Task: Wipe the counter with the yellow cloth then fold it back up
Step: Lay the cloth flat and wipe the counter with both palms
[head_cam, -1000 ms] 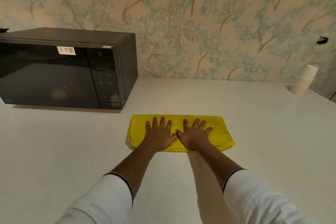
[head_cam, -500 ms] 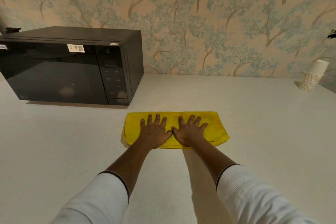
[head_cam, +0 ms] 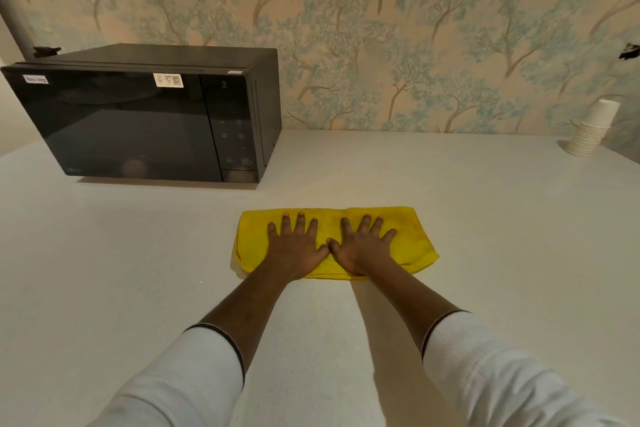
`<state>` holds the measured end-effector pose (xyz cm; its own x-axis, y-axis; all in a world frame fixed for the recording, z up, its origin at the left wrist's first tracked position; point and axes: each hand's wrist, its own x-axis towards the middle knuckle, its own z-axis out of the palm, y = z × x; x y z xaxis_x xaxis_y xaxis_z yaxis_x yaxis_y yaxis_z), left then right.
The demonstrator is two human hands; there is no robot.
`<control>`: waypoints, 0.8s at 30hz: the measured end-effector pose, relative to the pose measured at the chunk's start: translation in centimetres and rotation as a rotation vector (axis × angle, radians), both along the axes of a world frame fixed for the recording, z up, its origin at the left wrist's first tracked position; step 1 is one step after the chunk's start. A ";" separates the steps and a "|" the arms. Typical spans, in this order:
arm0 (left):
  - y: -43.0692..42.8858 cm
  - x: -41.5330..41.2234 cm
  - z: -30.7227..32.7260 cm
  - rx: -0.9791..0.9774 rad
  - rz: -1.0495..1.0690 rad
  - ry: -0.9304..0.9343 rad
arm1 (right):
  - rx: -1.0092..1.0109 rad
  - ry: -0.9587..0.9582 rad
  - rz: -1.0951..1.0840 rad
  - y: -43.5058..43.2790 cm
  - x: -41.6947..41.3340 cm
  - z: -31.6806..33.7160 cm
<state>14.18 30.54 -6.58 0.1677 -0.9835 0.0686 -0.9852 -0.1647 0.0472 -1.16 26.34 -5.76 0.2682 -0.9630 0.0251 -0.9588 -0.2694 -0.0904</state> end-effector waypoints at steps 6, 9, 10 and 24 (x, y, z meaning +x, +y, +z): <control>2.0 -0.9 -0.2 0.008 -0.008 0.001 | -0.004 0.001 -0.008 2.5 -1.1 0.0; 3.0 -1.5 -0.1 0.015 -0.008 0.003 | -0.002 -0.001 -0.004 3.8 -1.7 0.1; 3.3 -1.7 -0.1 0.020 -0.007 0.002 | 0.000 -0.001 -0.003 4.1 -1.9 0.1; 5.3 -5.1 1.1 0.153 -0.057 -0.003 | 0.006 0.000 -0.001 6.6 -5.6 -0.1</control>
<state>9.04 35.87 -5.44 0.1109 -0.9904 -0.0821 -0.9933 -0.1131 0.0225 -6.79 32.90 -5.85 0.2672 -0.9635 0.0191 -0.9591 -0.2678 -0.0917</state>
